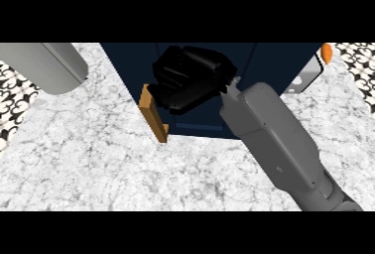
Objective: Pick up the bottled water, place it into the cabinet and close the cabinet
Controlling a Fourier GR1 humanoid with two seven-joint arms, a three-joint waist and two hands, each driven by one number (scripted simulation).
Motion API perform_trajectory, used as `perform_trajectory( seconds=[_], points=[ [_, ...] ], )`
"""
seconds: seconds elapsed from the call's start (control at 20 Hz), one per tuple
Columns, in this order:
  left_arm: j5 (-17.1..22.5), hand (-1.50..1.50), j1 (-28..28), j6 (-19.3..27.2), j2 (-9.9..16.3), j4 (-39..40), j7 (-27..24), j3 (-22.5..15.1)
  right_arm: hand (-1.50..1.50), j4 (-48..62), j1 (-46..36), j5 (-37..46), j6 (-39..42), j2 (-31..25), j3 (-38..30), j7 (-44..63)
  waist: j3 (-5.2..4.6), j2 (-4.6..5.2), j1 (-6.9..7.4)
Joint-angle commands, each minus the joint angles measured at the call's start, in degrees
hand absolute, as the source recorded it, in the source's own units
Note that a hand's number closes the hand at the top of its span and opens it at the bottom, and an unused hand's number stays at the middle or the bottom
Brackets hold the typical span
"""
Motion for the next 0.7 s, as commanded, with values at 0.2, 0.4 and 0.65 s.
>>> perform_trajectory(
  seconds=[0.2, 0.4, 0.65],
  points=[
    [0.12, -1.5, -4.05, -0.52, -0.75, 0.57, 2.24, -0.56, -1.5, 5.22, -10.28, 5.39, -5.92, -1.88, -7.58, -5.85, 0.06, 0.7, -0.39],
    [-1.91, -1.5, -2.5, -2.79, -2.45, 0.77, 1.17, -0.06, -1.5, 5.35, -11.98, 7.38, -9.64, -1.44, -8.08, -6.13, 0.01, 0.4, 0.52],
    [-3.58, -1.5, -4.79, -1.21, -2.9, -0.97, 2.92, -1.81, -1.5, 6.7, -11.22, 8.67, -8.76, -2.43, -8.71, -8.64, 0.07, 0.78, 0.17]
  ],
)
